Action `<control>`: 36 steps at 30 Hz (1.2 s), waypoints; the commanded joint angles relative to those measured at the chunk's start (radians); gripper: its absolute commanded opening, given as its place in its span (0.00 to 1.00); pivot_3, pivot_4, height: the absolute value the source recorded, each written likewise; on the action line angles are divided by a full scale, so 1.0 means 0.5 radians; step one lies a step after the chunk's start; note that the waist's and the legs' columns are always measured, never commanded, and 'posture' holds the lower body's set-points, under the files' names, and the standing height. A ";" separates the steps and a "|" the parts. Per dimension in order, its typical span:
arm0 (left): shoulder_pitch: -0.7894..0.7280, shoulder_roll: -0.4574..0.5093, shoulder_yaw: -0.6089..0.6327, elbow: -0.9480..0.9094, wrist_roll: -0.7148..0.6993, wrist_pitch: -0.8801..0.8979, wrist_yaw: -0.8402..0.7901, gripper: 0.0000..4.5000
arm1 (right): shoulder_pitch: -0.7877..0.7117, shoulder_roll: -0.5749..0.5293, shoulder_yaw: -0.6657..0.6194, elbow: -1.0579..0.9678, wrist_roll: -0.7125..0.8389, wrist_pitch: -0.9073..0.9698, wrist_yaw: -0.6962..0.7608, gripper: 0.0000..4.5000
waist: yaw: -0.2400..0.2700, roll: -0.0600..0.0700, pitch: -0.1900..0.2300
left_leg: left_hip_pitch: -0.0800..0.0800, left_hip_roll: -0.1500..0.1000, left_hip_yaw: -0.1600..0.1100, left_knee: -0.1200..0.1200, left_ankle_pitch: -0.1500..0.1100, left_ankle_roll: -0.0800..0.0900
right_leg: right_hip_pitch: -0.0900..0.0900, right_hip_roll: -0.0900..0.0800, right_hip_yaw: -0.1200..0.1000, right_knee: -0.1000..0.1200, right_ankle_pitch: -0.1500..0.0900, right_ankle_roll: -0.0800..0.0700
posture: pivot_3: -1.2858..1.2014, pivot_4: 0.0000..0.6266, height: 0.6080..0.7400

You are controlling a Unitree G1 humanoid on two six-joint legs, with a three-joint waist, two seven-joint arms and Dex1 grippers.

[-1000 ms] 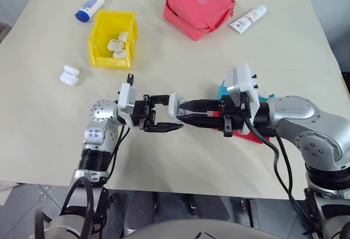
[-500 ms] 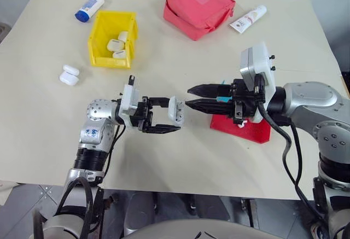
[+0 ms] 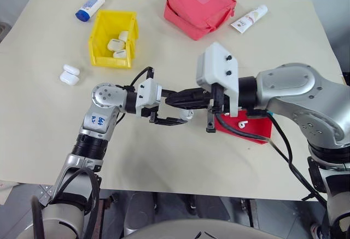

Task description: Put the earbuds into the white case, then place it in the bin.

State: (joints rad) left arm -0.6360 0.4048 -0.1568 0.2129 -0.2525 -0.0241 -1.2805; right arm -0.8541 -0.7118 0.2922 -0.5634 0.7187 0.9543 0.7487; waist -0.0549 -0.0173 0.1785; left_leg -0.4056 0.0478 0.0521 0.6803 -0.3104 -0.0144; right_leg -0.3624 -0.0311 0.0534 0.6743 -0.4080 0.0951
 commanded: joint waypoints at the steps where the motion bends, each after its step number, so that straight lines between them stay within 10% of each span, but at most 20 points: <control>1: -0.035 -0.025 0.073 -0.078 -0.110 0.014 0.043 0.62 | -0.033 -0.046 0.047 0.026 -0.142 -0.038 0.060 0.00 | 0.000 0.000 0.000 | 0.000 0.000 0.000 0.000 0.000 0.000 | 0.000 0.000 0.000 0.000 0.000 0.000 | 0.52 0.24 1.00; 15: 0.100 -0.007 0.275 -0.286 -0.295 0.157 0.247 0.62 | 0.179 -0.258 -0.276 0.281 -0.318 -0.256 0.226 0.00 | -0.001 0.000 0.000 | -0.001 0.000 0.000 0.000 0.000 0.000 | 0.000 -0.001 -0.001 -0.001 0.000 0.000 | 0.52 0.24 1.00; 29: -0.002 0.007 0.736 0.143 0.156 -0.120 1.545 0.62 | 0.535 -0.002 -0.528 0.391 -0.228 -0.626 0.389 0.97 | 0.004 -0.001 0.000 | 0.000 0.001 -0.001 0.002 0.000 -0.001 | 0.001 0.001 -0.003 0.001 0.000 0.000 | 0.52 0.24 1.00; 36: -0.186 0.166 0.852 0.640 0.288 -0.216 1.922 0.62 | 0.507 0.012 -0.491 0.485 -0.295 -0.678 0.422 0.99 | 0.010 -0.001 0.001 | 0.000 -0.001 0.000 0.002 0.000 -0.001 | 0.000 -0.001 -0.005 0.003 0.000 0.000 | 0.52 0.24 1.00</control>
State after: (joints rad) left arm -0.7028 0.4717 0.2585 0.5064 -0.1213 -0.0953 -0.3394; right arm -0.5832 -0.7097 0.0619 -0.3095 0.5730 0.6367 0.9501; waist -0.0501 -0.0179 0.1789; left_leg -0.4054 0.0474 0.0519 0.6815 -0.3102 -0.0148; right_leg -0.3623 -0.0317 0.0504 0.6759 -0.4079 0.0952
